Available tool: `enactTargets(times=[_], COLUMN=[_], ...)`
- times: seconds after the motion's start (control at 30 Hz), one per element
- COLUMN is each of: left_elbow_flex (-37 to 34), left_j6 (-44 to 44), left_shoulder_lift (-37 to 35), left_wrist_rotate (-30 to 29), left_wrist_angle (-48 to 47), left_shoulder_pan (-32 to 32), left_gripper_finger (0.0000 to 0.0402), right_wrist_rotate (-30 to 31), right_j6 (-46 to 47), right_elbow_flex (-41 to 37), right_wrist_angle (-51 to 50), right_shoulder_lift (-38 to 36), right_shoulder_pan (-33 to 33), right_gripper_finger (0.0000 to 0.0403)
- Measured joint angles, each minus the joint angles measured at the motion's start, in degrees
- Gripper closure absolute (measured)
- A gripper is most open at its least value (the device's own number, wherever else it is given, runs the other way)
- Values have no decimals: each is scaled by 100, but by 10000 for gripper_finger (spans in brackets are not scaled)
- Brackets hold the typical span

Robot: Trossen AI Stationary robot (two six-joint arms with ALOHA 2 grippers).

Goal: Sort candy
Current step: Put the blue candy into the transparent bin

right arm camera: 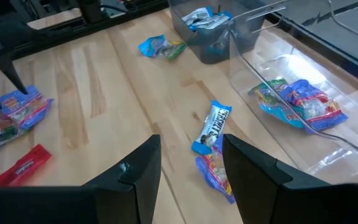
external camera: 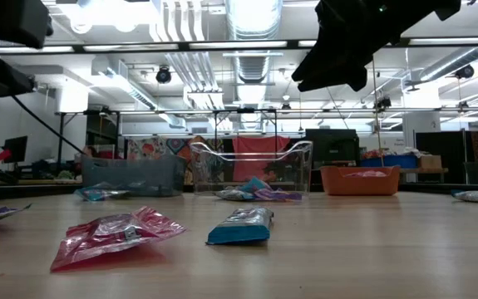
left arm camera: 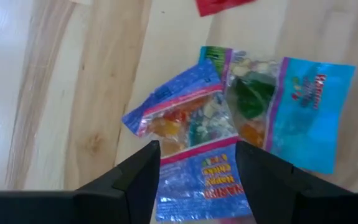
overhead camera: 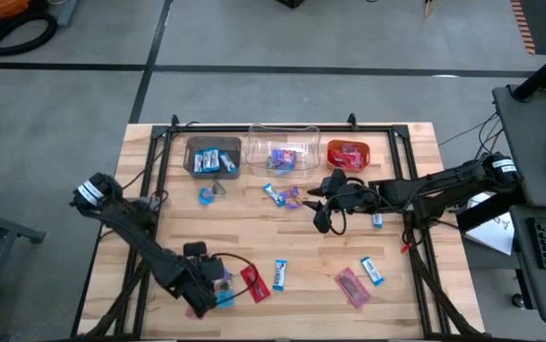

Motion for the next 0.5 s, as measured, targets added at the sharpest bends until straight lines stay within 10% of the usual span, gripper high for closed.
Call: enactTargets(times=[0.5], left_elbow_flex=[177], left_j6=[-287], left_shoulder_lift=[257], left_wrist_rotate=[48], left_wrist_angle=[110], left_shoulder_pan=[-458], left_gripper_finger=[202], right_wrist_rotate=[30], right_j6=[2], right_elbow_flex=[-2], right_wrist_angle=[5], right_shoulder_lift=[-2], right_shoulder_pan=[0], right_gripper_finger=[241])
